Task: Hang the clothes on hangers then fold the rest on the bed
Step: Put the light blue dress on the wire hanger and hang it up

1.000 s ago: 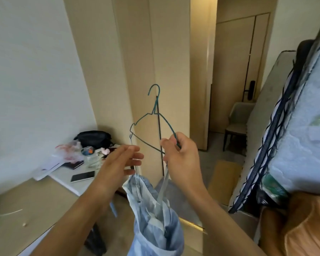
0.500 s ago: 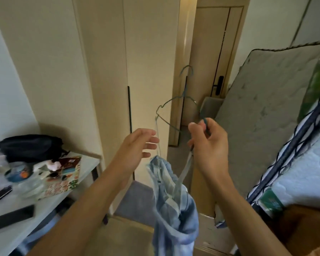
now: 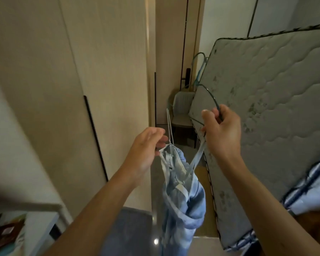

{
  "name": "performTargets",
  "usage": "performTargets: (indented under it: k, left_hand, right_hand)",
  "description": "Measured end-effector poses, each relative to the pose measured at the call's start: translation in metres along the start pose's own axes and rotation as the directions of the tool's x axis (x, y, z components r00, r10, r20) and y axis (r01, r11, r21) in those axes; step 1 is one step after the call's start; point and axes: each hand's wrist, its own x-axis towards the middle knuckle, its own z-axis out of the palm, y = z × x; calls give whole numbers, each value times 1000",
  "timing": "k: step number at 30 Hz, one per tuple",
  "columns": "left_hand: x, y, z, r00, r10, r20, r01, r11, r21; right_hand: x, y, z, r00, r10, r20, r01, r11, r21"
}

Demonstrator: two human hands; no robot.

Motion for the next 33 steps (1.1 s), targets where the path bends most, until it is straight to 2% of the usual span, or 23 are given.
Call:
performTargets:
  k: [11, 17, 24, 29, 33]
  left_hand:
    - [228, -26, 28, 995, 9, -95, -8, 1000, 17]
    - [338, -37, 43, 993, -19, -119, 11, 998, -64]
    - [467, -65, 49, 989, 34, -142, -60, 981, -186]
    - [555, -77, 49, 967, 50, -251, -115, 962, -247]
    - [614, -89, 57, 939, 66, -337, -160, 953, -259]
  right_hand:
    - [198, 127, 103, 999, -33, 43, 33, 999, -4]
    - [283, 184, 157, 997, -33, 65, 35, 999, -30]
    - [380, 255, 230, 991, -82, 102, 88, 995, -51]
    - [451, 290, 278, 984, -122, 126, 131, 989, -70]
    - [499, 313, 313, 982, -140, 128, 144, 989, -20]
